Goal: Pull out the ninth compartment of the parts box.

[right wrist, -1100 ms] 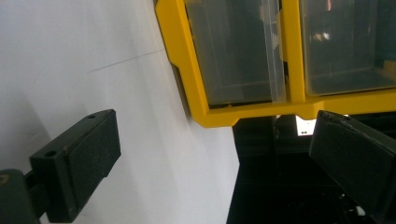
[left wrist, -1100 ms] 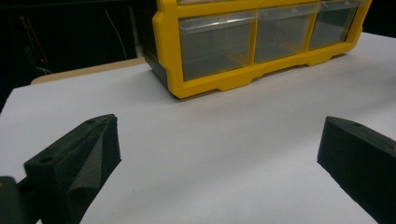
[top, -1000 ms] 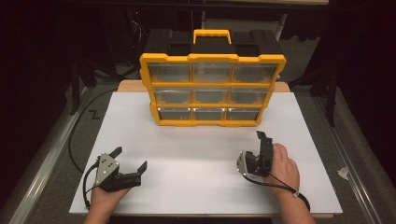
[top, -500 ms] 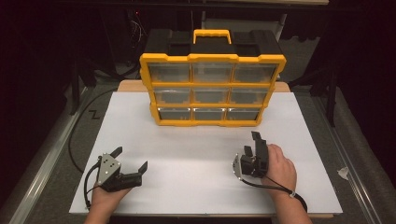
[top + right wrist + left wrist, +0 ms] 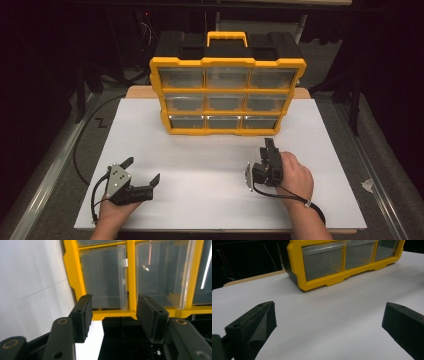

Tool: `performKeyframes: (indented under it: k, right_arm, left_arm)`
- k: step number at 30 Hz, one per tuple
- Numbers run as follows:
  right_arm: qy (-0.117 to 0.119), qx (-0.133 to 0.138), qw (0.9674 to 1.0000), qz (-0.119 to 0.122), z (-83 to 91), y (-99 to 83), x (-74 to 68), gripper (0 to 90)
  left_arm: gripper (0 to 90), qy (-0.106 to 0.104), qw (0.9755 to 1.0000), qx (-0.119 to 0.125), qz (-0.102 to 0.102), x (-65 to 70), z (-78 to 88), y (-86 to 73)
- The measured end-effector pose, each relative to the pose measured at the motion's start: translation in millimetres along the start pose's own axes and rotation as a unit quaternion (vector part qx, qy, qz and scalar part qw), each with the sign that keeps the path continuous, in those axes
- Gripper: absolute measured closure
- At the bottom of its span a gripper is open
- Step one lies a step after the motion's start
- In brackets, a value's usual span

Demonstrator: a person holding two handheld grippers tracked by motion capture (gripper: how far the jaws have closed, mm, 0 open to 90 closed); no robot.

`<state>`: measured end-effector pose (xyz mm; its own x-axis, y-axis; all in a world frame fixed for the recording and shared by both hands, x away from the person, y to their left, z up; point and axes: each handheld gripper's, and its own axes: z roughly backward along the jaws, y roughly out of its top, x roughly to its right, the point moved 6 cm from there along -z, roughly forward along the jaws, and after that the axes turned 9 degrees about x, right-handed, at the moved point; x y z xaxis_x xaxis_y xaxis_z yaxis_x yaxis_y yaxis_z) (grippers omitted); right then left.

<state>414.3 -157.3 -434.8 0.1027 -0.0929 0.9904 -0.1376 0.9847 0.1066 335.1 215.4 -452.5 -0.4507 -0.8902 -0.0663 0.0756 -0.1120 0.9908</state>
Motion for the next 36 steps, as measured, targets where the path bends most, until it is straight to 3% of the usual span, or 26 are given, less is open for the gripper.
performKeyframes:
  k: [12, 24, 25, 27, 31, 32, 34, 36]
  right_arm:
    - [-0.007, -0.008, 0.9999, 0.001, -15.3, 6.7, 19.8, 51.7]
    - [-0.007, -0.014, 0.9998, 0.014, -54.3, 6.3, 19.0, 56.4]
    - [-0.001, -0.02, 0.9998, 0.005, -56.8, 4.7, 16.1, 56.5]
    - [-0.004, -0.02, 0.9996, 0.02, -62.5, 3.2, 16.9, 58.0]
    - [-0.011, -0.019, 0.9996, 0.02, -72.1, -0.3, 17.3, 60.9]
    - [-0.008, -0.025, 0.9996, 0.007, -73.8, -1.3, 15.4, 62.2]
    - [-0.008, -0.021, 0.9997, 0.006, -77.7, -1.8, 14.1, 64.5]
    - [-0.009, -0.017, 0.9997, 0.016, -81.8, -2.0, 13.2, 66.4]
  left_arm:
    - [0.2, -0.002, 1.0, 0.006, -0.001, 1.2, 0.7, 1.0]
    - [0.2, -0.002, 1.0, 0.008, 0.004, -0.1, 0.8, 1.3]
    - [0.2, -0.002, 1.0, 0.008, 0.004, 0.0, 0.8, 1.1]
    - [0.2, -0.003, 1.0, 0.007, 0.005, 0.1, 0.8, 0.6]
    - [0.2, -0.005, 0.9999, 0.005, 0.007, 0.9, 0.5, -0.5]
    - [0.2, -0.005, 0.9999, 0.005, 0.007, 0.9, 0.6, -0.7]
    - [0.2, -0.005, 0.9999, 0.004, 0.009, 0.6, 0.8, -1.1]
    - [0.2, -0.004, 0.9999, 0.004, 0.01, 0.1, 0.8, -1.3]
